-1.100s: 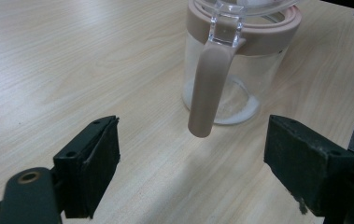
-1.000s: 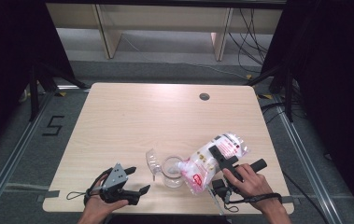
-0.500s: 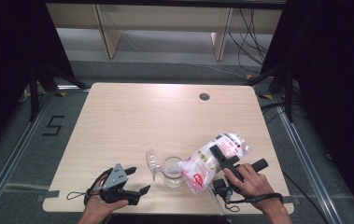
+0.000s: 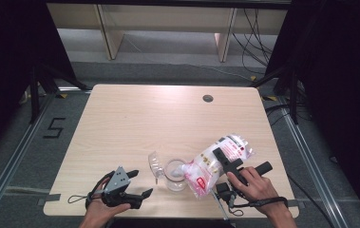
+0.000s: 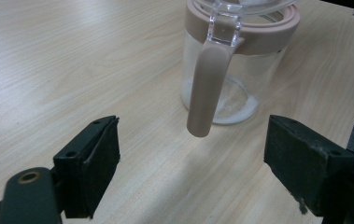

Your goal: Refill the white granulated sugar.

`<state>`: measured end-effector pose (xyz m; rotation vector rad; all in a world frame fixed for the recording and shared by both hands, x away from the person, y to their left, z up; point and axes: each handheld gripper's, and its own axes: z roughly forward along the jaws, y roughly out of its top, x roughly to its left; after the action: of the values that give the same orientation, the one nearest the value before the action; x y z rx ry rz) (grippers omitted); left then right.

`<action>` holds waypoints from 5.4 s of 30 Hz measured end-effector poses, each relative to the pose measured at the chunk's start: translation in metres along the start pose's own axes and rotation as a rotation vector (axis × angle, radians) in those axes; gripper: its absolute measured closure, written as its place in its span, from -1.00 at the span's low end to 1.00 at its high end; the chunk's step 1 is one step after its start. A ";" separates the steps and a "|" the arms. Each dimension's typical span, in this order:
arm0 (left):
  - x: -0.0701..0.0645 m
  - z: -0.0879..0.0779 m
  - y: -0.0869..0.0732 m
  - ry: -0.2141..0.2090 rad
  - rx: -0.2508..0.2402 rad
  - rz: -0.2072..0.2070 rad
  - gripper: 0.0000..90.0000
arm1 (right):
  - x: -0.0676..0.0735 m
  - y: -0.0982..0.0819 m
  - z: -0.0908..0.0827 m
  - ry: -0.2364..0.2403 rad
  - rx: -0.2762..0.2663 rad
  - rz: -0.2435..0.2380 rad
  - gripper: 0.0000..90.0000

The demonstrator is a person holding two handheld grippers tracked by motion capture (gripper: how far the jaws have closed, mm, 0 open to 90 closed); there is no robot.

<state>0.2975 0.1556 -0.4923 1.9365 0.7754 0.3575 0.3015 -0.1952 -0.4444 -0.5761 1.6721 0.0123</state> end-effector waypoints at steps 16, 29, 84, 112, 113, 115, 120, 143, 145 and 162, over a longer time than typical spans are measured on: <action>0.002 -0.001 0.001 -0.004 0.000 0.027 -0.60 | -0.001 0.000 -0.001 -0.011 0.003 -0.019 0.11; 0.001 -0.001 0.001 0.001 -0.005 0.030 -0.60 | -0.003 0.000 -0.003 -0.010 0.006 -0.020 0.12; 0.000 0.001 0.000 -0.004 -0.013 -0.004 -0.60 | -0.013 -0.001 -0.008 0.001 0.039 -0.160 0.16; 0.000 0.001 0.000 -0.004 -0.004 -0.005 -0.60 | -0.010 -0.001 -0.007 -0.008 0.019 -0.102 0.20; 0.000 0.001 0.000 -0.003 -0.005 -0.004 -0.60 | -0.010 -0.001 -0.007 -0.010 0.017 -0.101 0.20; 0.000 0.001 0.000 -0.005 -0.010 -0.008 -0.60 | -0.008 -0.002 -0.008 -0.010 0.031 -0.075 0.20; -0.001 0.001 0.000 -0.004 -0.010 -0.008 -0.60 | -0.012 -0.001 -0.008 -0.007 0.021 -0.119 0.21; 0.000 0.000 0.000 -0.003 -0.004 0.006 -0.60 | -0.012 -0.001 -0.008 -0.009 0.021 -0.128 0.21; -0.001 0.000 0.000 -0.007 -0.010 0.001 -0.60 | -0.011 -0.001 -0.009 0.003 0.029 -0.107 0.22; -0.001 0.000 0.000 -0.006 -0.009 0.002 -0.60 | -0.011 -0.001 -0.008 -0.016 0.014 -0.121 0.22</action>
<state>0.2974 0.1549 -0.4921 1.9291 0.7667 0.3553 0.2951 -0.1947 -0.4323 -0.6640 1.6177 -0.0822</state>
